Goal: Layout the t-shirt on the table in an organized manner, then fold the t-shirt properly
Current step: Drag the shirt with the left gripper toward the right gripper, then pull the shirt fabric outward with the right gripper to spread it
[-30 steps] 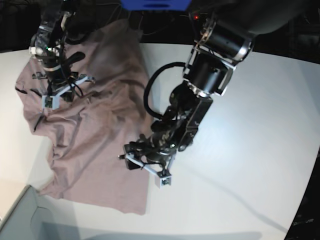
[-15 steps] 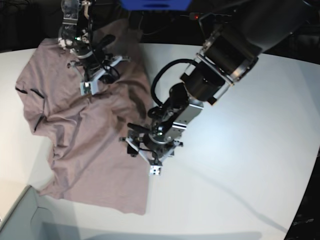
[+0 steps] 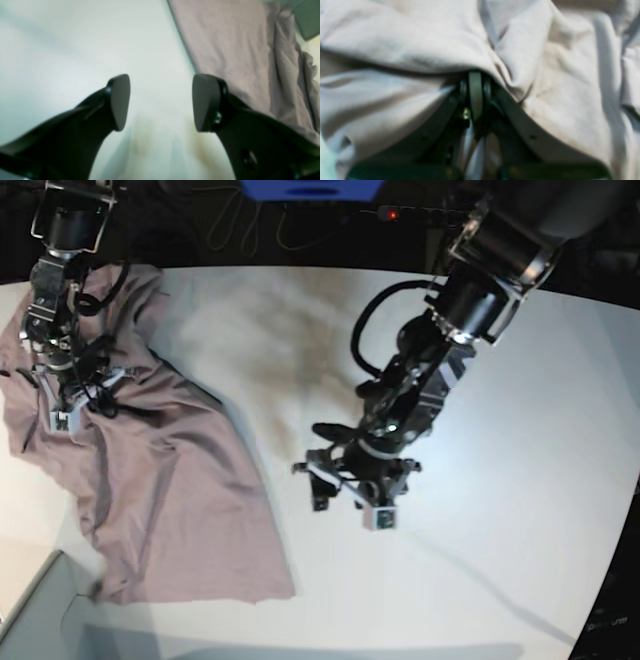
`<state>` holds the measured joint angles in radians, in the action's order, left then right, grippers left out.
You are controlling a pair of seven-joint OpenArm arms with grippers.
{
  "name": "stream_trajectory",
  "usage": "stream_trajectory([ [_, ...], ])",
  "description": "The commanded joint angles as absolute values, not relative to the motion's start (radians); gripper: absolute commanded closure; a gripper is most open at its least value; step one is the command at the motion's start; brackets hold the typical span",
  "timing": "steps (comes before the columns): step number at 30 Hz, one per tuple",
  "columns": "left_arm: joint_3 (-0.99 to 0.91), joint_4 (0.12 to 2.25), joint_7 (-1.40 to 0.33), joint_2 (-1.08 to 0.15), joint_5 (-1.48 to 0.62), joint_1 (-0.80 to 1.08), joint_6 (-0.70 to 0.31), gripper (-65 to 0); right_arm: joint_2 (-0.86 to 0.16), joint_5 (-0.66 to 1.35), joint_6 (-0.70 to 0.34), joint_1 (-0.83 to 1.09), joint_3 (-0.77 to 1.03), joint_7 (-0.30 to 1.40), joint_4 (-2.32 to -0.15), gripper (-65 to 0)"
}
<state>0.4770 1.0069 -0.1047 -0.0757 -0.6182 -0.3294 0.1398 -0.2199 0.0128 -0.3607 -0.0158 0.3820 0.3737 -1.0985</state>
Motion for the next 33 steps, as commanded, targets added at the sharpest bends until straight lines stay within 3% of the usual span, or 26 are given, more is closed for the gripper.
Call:
stream_trajectory([
  [1, 0.464, 1.082, -0.081, -0.093, -0.613, -0.329, 0.137, -38.1, -0.242, 0.001, -0.348, -0.019, 0.384, 0.392, -1.115, 0.0],
  [6, 0.372, 1.303, -0.081, -0.222, -0.613, -0.174, 0.139, -38.1, -0.236, 0.001, -0.348, -0.025, 0.38, 0.392, -1.282, 0.0],
  [12, 0.182, 1.454, -0.081, -0.318, -0.613, 0.028, 0.137, -38.1, -0.116, 0.001, -0.348, -0.116, 0.352, 0.398, -1.374, 0.0],
  [18, -0.01, 1.529, -0.081, -0.338, -0.613, 0.213, 0.133, -38.1, -0.087, 0.001, -0.343, -0.314, 0.185, 0.39, -1.135, 0.0],
  [25, -0.148, 1.569, -0.081, -0.334, -0.613, 0.344, 0.133, -38.1, -0.068, 0.001, -0.341, -0.601, 0.114, 0.237, -0.611, 0.0],
  [33, -0.217, 1.596, -0.081, -0.334, -0.613, 0.384, 0.131, -38.1, -0.039, 0.001, -0.34, -0.639, 0.107, 0.099, -0.403, 0.0],
])
